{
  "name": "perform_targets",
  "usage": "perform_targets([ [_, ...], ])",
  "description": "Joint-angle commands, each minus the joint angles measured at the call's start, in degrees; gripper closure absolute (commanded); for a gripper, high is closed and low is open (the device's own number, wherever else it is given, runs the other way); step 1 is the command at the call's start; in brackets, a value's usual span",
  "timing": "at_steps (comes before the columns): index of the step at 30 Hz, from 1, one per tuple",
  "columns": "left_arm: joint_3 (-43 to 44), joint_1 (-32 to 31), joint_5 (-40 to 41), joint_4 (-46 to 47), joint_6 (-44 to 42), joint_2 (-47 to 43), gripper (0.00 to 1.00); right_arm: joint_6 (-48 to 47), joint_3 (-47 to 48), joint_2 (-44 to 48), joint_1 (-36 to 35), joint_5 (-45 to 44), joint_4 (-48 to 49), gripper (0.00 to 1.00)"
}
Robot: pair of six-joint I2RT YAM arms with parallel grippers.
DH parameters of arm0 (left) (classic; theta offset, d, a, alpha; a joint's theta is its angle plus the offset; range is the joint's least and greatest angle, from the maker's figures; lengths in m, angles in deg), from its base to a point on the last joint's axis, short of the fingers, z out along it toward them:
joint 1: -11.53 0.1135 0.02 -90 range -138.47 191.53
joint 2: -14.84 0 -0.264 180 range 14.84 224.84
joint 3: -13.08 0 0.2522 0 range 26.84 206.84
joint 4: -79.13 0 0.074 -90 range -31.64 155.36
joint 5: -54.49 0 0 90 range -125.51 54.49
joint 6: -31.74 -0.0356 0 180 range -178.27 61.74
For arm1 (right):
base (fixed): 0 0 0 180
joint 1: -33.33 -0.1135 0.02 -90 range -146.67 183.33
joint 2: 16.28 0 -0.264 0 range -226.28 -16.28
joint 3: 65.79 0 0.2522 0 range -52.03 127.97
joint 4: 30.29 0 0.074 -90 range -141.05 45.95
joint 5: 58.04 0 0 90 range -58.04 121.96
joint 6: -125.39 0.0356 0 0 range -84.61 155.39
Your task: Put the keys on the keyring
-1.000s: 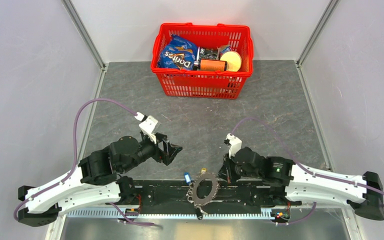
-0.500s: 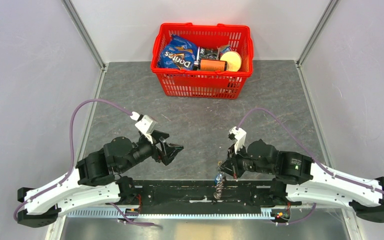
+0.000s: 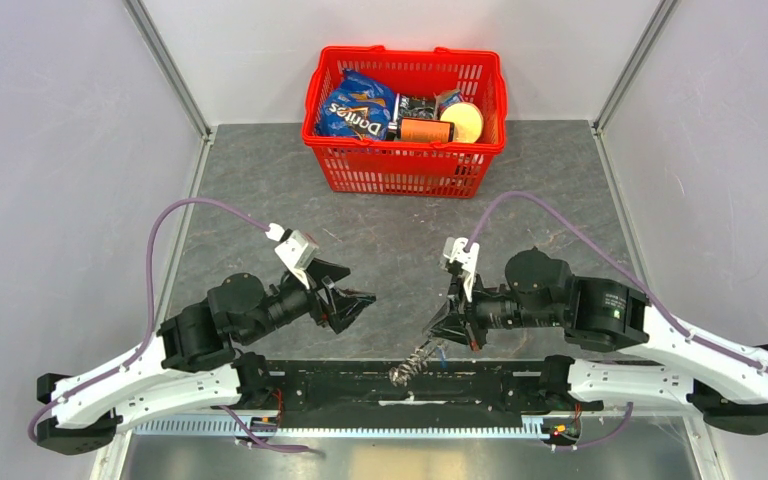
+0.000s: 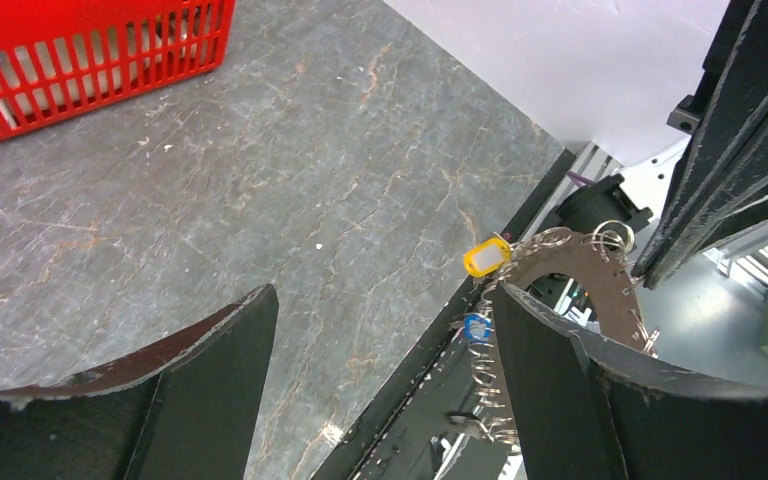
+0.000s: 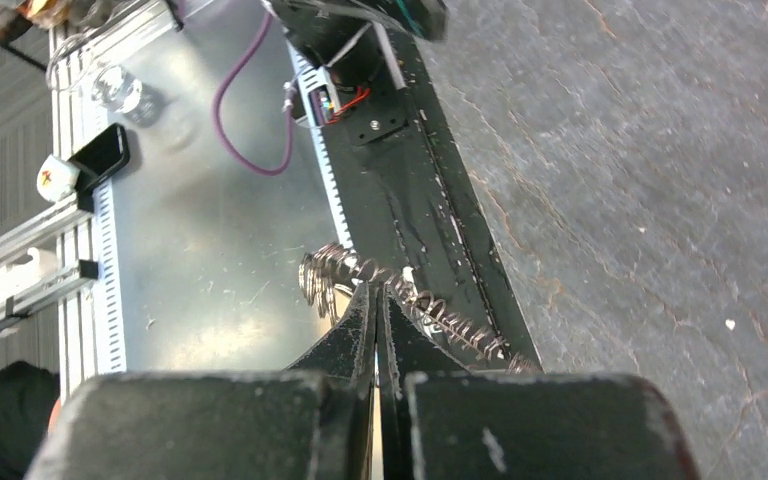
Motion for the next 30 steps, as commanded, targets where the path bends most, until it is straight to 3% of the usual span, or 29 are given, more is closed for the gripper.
perform_targets([
  [1,-0.2,-0.1,-2.5,5.3,-2.1,0.3,0.15,-7.2,8.2,-2.7,-0.1,8.0,-1.1,1.0],
  [21,-2.0,-0.2,-12.0,15.3,-1.5,3.0,0.14,-21.8,31.5,-16.2,-0.2,26.8,-14.9,1.0],
  [30,-4.6,-0.1,-20.1,19.9,-1.4,2.2,0.14,-27.6,39.2,-19.2,-0.2,33.3,-22.4,1.0],
])
